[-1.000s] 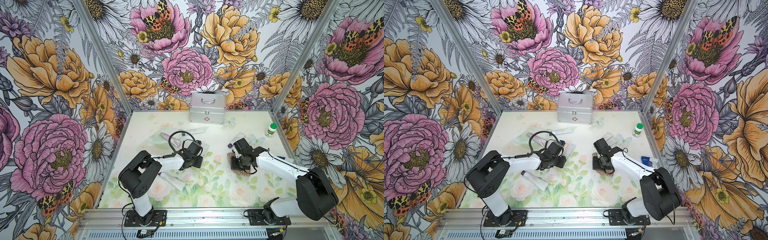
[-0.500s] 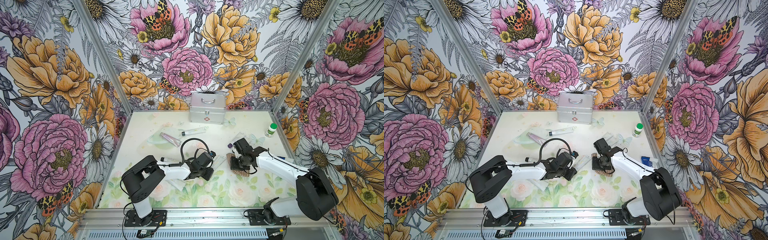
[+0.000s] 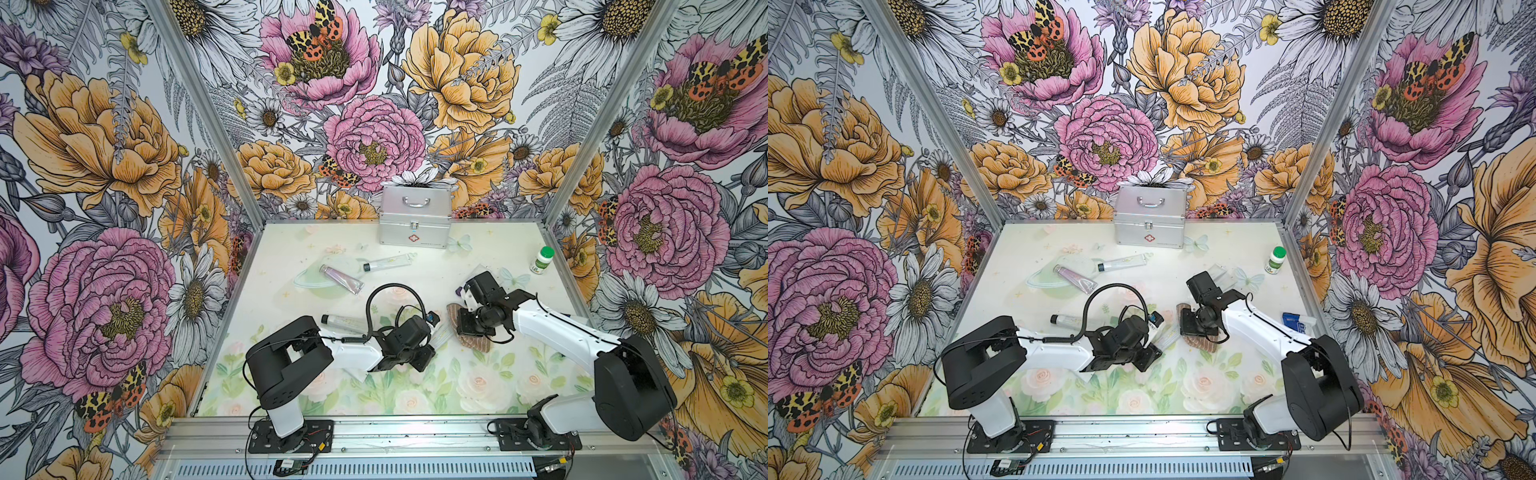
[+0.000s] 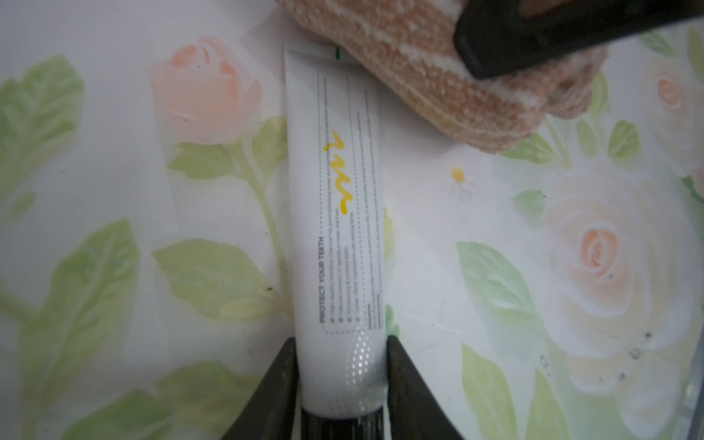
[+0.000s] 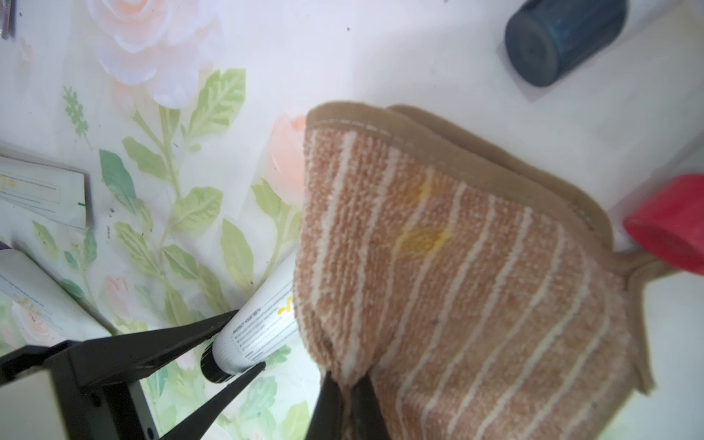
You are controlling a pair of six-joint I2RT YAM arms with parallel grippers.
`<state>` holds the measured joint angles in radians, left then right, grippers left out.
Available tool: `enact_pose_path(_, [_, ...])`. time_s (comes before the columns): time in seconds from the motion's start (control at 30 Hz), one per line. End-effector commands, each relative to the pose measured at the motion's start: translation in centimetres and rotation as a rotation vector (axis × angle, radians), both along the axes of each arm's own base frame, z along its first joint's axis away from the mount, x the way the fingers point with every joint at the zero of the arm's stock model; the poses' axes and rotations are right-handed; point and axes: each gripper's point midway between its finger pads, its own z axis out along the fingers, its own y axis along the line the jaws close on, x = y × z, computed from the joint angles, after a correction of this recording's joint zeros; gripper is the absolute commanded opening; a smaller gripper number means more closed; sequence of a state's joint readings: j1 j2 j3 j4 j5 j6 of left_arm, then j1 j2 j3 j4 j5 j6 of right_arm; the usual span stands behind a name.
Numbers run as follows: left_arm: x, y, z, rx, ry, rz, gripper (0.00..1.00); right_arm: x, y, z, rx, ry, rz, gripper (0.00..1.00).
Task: Wipe the surface of the toothpaste tube
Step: Move the toothpaste to the center of the board.
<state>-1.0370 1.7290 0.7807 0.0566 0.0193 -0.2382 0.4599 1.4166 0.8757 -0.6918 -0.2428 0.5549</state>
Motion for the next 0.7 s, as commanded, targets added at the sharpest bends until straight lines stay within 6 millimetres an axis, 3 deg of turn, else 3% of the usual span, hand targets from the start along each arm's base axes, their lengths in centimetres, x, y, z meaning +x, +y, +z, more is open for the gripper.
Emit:
enact_pose_path(0.0, [-0.3, 0.6, -0.9, 0.017, 0.009, 0.014, 0.31, 0.4, 1.9, 0.6, 0.058, -0.001, 0.048, 0.00])
enact_pose_path(0.33, [-0.6, 0.6, -1.2, 0.013, 0.008, 0.011, 0.27, 0.4, 4.5, -0.8, 0.135, 0.052, 0.074, 0.00])
enact_pose_path(0.47, [-0.7, 0.6, -1.2, 0.010, 0.006, 0.010, 0.27, 0.3, 4.9, -2.2, 0.137, 0.083, 0.072, 0.00])
enact_pose_path(0.57, [-0.9, 0.6, -1.2, 0.011, 0.004, 0.008, 0.27, 0.4, 4.6, -3.4, 0.108, 0.096, 0.067, 0.00])
enact_pose_path(0.67, [-1.0, 0.6, -1.2, 0.009, 0.003, 0.007, 0.27, 1.1, 3.2, -4.5, 0.036, 0.088, 0.038, 0.00])
